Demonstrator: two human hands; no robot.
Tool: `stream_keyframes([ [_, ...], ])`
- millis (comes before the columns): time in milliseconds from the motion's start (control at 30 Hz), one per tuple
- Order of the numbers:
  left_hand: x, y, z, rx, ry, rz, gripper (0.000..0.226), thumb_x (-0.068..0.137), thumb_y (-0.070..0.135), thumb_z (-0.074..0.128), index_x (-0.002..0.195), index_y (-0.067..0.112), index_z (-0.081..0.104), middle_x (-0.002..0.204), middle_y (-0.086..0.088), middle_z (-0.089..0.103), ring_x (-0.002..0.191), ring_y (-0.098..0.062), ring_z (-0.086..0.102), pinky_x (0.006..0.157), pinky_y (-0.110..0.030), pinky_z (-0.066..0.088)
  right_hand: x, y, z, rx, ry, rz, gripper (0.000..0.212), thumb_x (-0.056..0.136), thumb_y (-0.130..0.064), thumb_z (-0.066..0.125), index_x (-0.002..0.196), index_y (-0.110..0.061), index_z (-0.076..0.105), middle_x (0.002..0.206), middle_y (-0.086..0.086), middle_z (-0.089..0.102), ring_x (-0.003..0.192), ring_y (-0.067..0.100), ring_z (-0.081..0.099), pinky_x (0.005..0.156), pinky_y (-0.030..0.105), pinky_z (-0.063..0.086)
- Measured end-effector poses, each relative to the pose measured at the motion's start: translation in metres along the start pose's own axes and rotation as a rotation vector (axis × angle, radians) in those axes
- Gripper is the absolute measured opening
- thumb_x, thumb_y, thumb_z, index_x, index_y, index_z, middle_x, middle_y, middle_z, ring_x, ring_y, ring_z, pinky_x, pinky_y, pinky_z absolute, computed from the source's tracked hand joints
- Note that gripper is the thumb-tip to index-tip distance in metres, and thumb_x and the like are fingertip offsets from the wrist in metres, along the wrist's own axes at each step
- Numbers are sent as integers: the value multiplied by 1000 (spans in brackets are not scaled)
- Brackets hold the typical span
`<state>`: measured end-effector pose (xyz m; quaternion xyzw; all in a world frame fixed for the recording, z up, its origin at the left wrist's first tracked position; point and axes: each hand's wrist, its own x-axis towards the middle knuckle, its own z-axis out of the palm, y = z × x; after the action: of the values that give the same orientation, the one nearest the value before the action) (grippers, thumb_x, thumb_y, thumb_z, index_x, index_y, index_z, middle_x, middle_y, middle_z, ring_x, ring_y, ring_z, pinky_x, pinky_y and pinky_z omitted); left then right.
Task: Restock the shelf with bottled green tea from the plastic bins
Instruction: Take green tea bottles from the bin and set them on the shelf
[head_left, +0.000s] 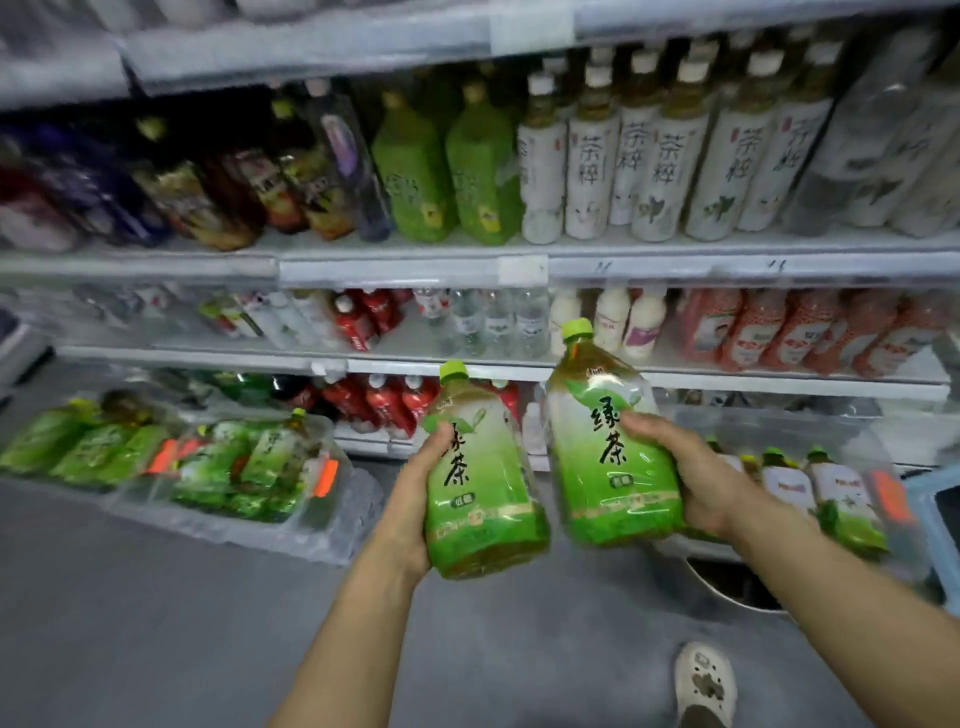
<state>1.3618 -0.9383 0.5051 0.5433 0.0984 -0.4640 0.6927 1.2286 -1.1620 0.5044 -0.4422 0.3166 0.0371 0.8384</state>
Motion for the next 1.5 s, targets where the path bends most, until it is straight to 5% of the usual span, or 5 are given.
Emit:
stream_keyframes([
  [233,-86,89,-90,87,76,286,99,54,58,92,136,13,58,127,-22,67,116,-44,64,98,-66,48,-19,-13,158,-16,-153,-114,76,21,-54,93,86,-16,79,90,14,75,73,28,73,63,41,61],
  [400,-116,158,-125,81,143,455,90,57,51,88,131,9,61,116,-23,71,108,-46,67,90,-61,55,-10,-50,253,-147,-213,-231,41,72,-44,67,95,-10,67,78,11,75,63,24,72,55,34,60],
  [600,-132,253,-166,113,128,599,69,75,40,82,130,4,60,111,-24,72,85,-35,72,70,-45,60,23,-100,343,-268,-235,-369,50,69,-47,64,98,-8,69,87,15,75,68,28,71,62,37,60],
  [933,-112,435,-218,204,109,852,81,59,46,86,125,6,59,113,-26,71,94,-42,70,87,-63,56,114,-186,482,-289,-293,-536,99,36,-55,88,112,5,67,107,31,68,94,47,65,88,60,52],
  [1500,-93,665,-337,96,-168,1020,70,74,41,77,132,5,60,122,-28,66,102,-44,67,85,-61,57,172,-281,692,-364,-211,-968,74,57,-54,74,107,-1,69,98,21,73,80,36,71,73,51,60],
])
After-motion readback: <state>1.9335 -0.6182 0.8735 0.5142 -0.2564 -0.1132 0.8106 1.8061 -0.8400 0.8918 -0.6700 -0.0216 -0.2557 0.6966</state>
